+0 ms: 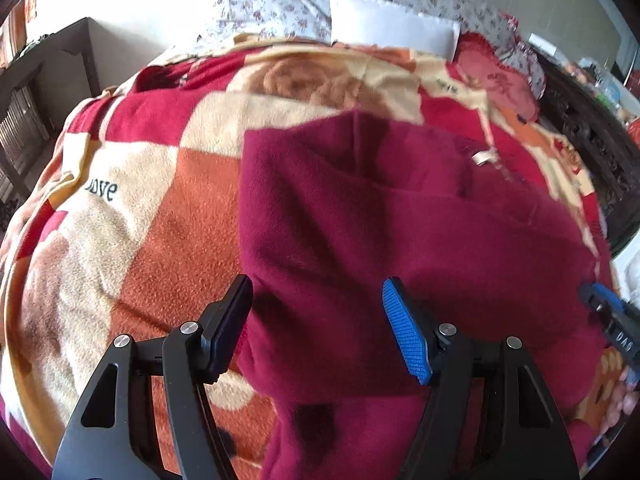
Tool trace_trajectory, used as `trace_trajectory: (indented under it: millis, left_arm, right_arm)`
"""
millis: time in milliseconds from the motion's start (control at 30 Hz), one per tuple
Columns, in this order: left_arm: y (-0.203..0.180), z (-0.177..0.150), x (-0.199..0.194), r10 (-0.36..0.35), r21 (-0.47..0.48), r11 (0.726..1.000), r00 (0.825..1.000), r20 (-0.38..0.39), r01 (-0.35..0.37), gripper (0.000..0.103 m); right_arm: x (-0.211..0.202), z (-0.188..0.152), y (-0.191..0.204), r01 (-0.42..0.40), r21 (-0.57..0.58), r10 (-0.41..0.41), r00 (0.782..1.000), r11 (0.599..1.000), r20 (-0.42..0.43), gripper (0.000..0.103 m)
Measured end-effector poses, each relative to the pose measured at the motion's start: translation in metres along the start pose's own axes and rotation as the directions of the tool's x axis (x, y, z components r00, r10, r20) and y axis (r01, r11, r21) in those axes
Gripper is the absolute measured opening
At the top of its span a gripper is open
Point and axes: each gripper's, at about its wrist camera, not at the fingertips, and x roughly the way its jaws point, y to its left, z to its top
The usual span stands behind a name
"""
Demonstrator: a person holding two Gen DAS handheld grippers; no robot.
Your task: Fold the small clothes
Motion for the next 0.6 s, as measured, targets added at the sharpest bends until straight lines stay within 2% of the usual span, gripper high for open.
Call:
trace_trajectory:
  millis: [133, 233, 300, 400, 500, 600]
  left_arm:
    - [-0.013, -0.004, -0.017, -0.036, 0.003, 0.999, 0.999, 0.031, 0.036, 0.068]
    - [-0.03, -0.01, -0.018, -0.052, 0.046, 0.998, 0.999, 0.011, 0.052, 0.068]
    - [-0.04, -0.016, -0.016, -0.053, 0.079, 0.995, 0.999, -0.009, 0.054, 0.068]
    - [-0.05, -0.022, -0.013, -0.048, 0.117, 0.992, 0.999, -0.019, 0.05, 0.068]
    - [-0.054, -0.026, -0.01, -0.044, 0.135, 0.99, 0.999, -0.02, 0.046, 0.068]
    - [-0.053, -0.028, -0.006, -0.047, 0.13, 0.99, 0.998, -0.036, 0.051, 0.068]
  right_arm:
    - [-0.005, -0.016, 0.0, -0.017, 0.008, 0.017, 1.0, 1.0, -0.017, 0.037]
    - [0.01, -0.029, -0.001, -0.006, 0.01, 0.006, 0.997, 1.0, -0.081, 0.037]
    - [0.004, -0.031, -0.004, -0.026, 0.015, 0.027, 0.998, 1.0, -0.063, 0.037]
    - [-0.009, -0.027, -0.025, -0.079, 0.093, 0.083, 0.996, 0.993, -0.038, 0.037]
    - [-0.016, -0.023, -0.053, -0.092, 0.156, 0.095, 0.995, 0.983, -0.007, 0.037]
    - [-0.014, -0.017, -0.077, -0.17, 0.236, 0.179, 0.984, 0.957, -0.018, 0.037]
